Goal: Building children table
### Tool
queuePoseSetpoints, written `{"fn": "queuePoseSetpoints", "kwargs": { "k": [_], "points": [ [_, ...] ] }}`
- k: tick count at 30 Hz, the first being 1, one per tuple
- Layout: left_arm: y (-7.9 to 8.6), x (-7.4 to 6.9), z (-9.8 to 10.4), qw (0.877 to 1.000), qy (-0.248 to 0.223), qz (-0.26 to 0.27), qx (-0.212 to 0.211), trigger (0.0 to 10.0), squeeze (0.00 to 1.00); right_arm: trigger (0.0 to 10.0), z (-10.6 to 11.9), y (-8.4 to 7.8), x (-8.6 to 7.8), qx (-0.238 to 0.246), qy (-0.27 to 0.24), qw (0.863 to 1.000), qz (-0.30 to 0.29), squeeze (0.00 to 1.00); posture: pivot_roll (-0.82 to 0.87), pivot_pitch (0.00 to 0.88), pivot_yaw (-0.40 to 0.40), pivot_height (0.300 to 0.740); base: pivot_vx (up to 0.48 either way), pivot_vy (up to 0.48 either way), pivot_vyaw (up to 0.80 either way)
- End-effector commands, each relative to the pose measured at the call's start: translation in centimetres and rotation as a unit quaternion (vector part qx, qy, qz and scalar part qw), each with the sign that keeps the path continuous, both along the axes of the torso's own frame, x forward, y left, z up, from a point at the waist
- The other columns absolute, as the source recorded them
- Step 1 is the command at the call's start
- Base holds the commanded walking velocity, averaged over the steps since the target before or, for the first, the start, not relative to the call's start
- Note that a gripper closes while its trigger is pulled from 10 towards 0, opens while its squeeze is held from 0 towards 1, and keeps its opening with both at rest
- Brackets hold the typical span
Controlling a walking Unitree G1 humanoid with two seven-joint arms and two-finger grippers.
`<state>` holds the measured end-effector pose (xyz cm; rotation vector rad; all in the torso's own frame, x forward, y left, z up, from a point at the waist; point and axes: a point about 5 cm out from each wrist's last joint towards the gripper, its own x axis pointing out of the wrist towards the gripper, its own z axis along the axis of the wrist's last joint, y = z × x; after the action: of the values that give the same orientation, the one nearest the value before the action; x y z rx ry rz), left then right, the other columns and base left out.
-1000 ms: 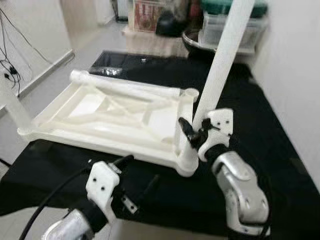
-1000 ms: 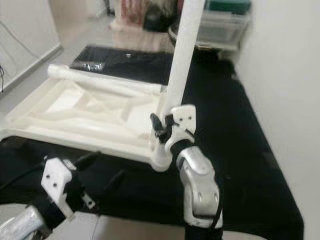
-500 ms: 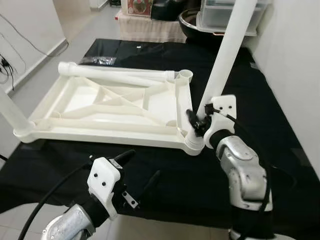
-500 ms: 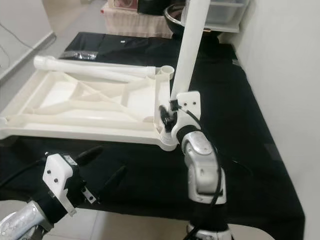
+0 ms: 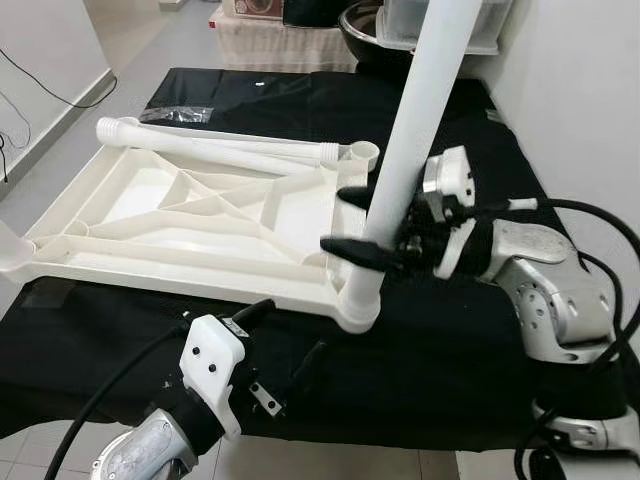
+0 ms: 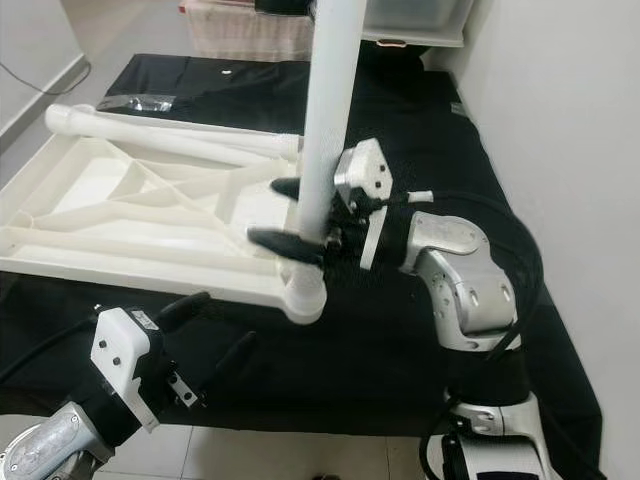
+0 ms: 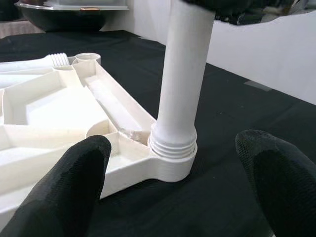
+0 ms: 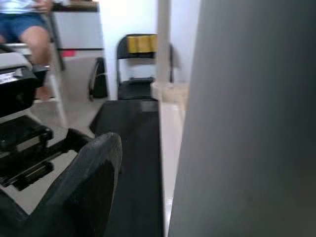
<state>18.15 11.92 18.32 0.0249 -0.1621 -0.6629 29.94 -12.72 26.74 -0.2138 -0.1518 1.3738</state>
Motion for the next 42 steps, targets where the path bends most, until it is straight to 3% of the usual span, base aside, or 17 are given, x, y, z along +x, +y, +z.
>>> {"fn": "queuePoseSetpoints", "kwargs": {
  "k": [1,4,5,6,7,8,9,20,25,26,28,29,31,32,33,34,42],
  "points": [
    [0.0,-0.2,-0.2,1.000,0.009,0.000,0.001,10.0,0.00,10.0,-0.4,0.5,-0.1,-0.006,0.003,1.000,0.028,0.00,0.14,0.190,-0.061,0.740,0.000,0.000,0.00],
    [0.0,-0.2,-0.2,1.000,0.010,-0.001,0.001,10.0,0.00,10.0,-1.2,0.9,-0.1,-0.022,0.017,0.998,0.054,0.00,0.15,0.192,-0.062,0.740,0.000,0.000,0.00],
    [0.1,-0.2,-0.2,1.000,0.010,0.000,0.001,10.0,0.00,7.5,-1.8,1.1,-0.1,-0.025,0.027,0.997,0.060,0.00,0.15,0.192,-0.062,0.740,0.000,0.000,0.00],
    [0.1,-0.2,-0.2,1.000,0.010,0.000,0.001,10.0,0.00,7.5,-1.8,1.1,-0.1,-0.025,0.027,0.997,0.060,0.00,0.15,0.192,-0.062,0.740,0.000,0.000,0.00],
    [0.1,-0.2,-0.2,1.000,0.009,0.001,0.002,10.0,0.00,2.9,-2.7,1.2,0.1,-0.033,0.038,0.997,0.058,0.00,0.15,0.193,-0.063,0.740,0.000,0.000,0.00],
    [0.1,-0.2,-0.2,1.000,0.009,0.001,0.002,10.0,0.00,2.9,-3.1,1.3,0.2,-0.037,0.041,0.997,0.052,0.00,0.15,0.193,-0.063,0.740,0.000,0.000,0.00],
    [0.1,-0.2,-0.2,1.000,0.009,0.001,0.002,10.0,0.00,0.0,-3.7,1.2,0.3,-0.044,0.045,0.997,0.046,0.00,0.15,0.194,-0.061,0.740,0.000,0.000,0.00],
    [0.0,-0.2,-0.2,1.000,0.010,-0.002,-0.001,10.0,0.00,0.0,-6.2,-0.3,0.4,-0.043,0.083,0.994,-0.048,0.00,0.13,0.194,-0.059,0.740,0.000,0.000,0.00],
    [0.0,-0.1,-0.3,1.000,0.010,-0.002,-0.002,10.0,0.00,0.0,-8.1,-1.4,-0.1,-0.040,0.122,0.979,-0.160,0.00,0.12,0.188,-0.059,0.740,0.000,0.000,0.00],
    [0.0,-0.2,-0.3,1.000,0.010,-0.002,-0.002,10.0,0.00,0.0,-8.6,-1.6,-0.3,-0.041,0.134,0.972,-0.190,0.00,0.11,0.186,-0.056,0.740,0.000,0.000,0.00],
    [0.1,-0.1,-0.3,1.000,0.011,-0.003,-0.004,10.0,0.00,0.0,-10.2,-3.4,-0.1,-0.064,0.156,0.916,-0.363,0.00,0.11,0.185,-0.056,0.740,0.000,0.000,0.00],
    [0.1,-0.1,-0.3,1.000,0.011,-0.003,-0.004,10.0,0.00,0.0,-10.2,-3.4,-0.1,-0.064,0.156,0.916,-0.363,0.00,0.11,0.185,-0.056,0.740,0.000,0.000,0.00],
    [0.1,-0.1,-0.3,1.000,0.012,-0.003,-0.004,10.0,0.00,0.0,-10.5,-7.5,-0.5,-0.060,0.117,0.791,-0.597,0.00,0.10,0.182,-0.055,0.740,0.000,0.000,0.00],
    [0.1,-0.1,-0.3,1.000,0.012,-0.003,-0.004,10.0,0.00,0.0,-10.5,-7.5,-0.5,-0.060,0.117,0.791,-0.597,0.00,0.10,0.182,-0.055,0.740,0.000,0.000,0.00],
    [0.1,-0.1,-0.3,1.000,0.013,-0.004,-0.005,10.0,0.00,0.0,-10.5,-8.3,-1.4,-0.054,0.105,0.763,-0.636,0.00,0.10,0.179,-0.058,0.740,0.000,0.000,0.00],
    [0.0,-0.1,-0.4,1.000,0.013,-0.006,-0.005,10.0,0.00,0.0,-10.2,-8.3,-2.1,-0.047,0.090,0.754,-0.649,0.00,0.10,0.176,-0.058,0.740,0.000,0.000,0.00],
    [-0.1,0.0,-0.3,1.000,0.012,-0.006,-0.009,10.0,0.00,0.0,-8.6,-5.3,-2.1,-0.012,0.073,0.772,-0.632,0.00,0.10,0.174,-0.059,0.740,0.000,0.000,0.00]
  ]
}}
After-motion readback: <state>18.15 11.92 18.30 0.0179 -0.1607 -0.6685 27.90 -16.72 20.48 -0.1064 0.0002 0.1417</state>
